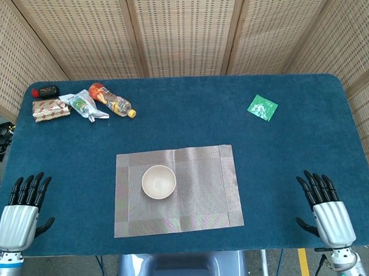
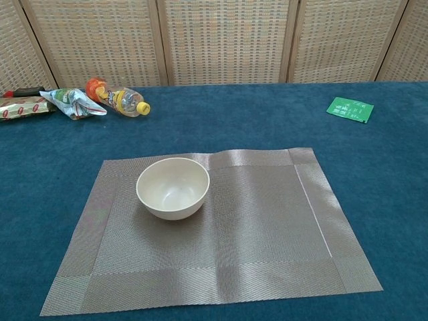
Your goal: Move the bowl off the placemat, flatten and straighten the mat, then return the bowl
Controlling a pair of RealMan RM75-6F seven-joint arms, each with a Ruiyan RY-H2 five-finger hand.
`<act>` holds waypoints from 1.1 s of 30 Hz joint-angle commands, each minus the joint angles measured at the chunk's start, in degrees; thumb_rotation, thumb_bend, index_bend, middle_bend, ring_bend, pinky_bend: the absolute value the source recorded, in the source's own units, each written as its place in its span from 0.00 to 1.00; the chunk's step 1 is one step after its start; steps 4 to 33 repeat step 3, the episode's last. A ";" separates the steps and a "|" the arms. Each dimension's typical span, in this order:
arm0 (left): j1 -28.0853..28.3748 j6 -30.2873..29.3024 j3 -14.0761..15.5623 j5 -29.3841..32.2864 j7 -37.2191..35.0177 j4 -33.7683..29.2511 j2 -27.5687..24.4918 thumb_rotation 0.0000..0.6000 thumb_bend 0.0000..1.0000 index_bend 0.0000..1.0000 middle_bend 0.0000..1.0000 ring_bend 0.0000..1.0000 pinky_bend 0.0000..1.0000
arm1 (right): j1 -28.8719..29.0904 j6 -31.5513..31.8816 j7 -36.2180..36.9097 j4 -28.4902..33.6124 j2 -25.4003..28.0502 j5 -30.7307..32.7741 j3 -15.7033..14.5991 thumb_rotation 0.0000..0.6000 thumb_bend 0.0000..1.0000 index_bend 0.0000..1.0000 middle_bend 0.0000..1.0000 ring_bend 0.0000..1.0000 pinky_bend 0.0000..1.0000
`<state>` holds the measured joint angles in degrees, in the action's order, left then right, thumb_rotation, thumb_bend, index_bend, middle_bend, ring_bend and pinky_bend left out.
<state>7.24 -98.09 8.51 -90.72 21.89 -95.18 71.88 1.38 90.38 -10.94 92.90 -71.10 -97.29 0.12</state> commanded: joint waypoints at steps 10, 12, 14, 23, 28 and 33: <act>-1.46 -0.88 -0.77 -1.17 -1.14 -0.14 -1.08 1.00 0.09 0.00 0.00 0.00 0.00 | -0.11 -0.72 -3.59 1.13 -0.66 2.62 0.94 1.00 0.18 0.00 0.00 0.00 0.00; -1.46 -0.88 -0.77 -1.17 -1.14 -0.14 -1.08 1.00 0.09 0.00 0.00 0.00 0.00 | -0.11 -0.72 -3.59 1.13 -0.66 2.62 0.94 1.00 0.18 0.00 0.00 0.00 0.00; -1.46 -0.88 -0.77 -1.17 -1.14 -0.14 -1.08 1.00 0.09 0.00 0.00 0.00 0.00 | -0.11 -0.72 -3.59 1.13 -0.66 2.62 0.94 1.00 0.18 0.00 0.00 0.00 0.00; -1.46 -0.88 -0.77 -1.17 -1.14 -0.14 -1.08 1.00 0.09 0.00 0.00 0.00 0.00 | -0.11 -0.72 -3.59 1.13 -0.66 2.62 0.94 1.00 0.18 0.00 0.00 0.00 0.00; -1.46 -0.88 -0.77 -1.17 -1.14 -0.14 -1.08 1.00 0.09 0.00 0.00 0.00 0.00 | -0.11 -0.72 -3.59 1.13 -0.66 2.62 0.94 1.00 0.18 0.00 0.00 0.00 0.00; -1.46 -0.88 -0.77 -1.17 -1.14 -0.14 -1.08 1.00 0.09 0.00 0.00 0.00 0.00 | -0.11 -0.72 -3.59 1.13 -0.66 2.62 0.94 1.00 0.18 0.00 0.00 0.00 0.00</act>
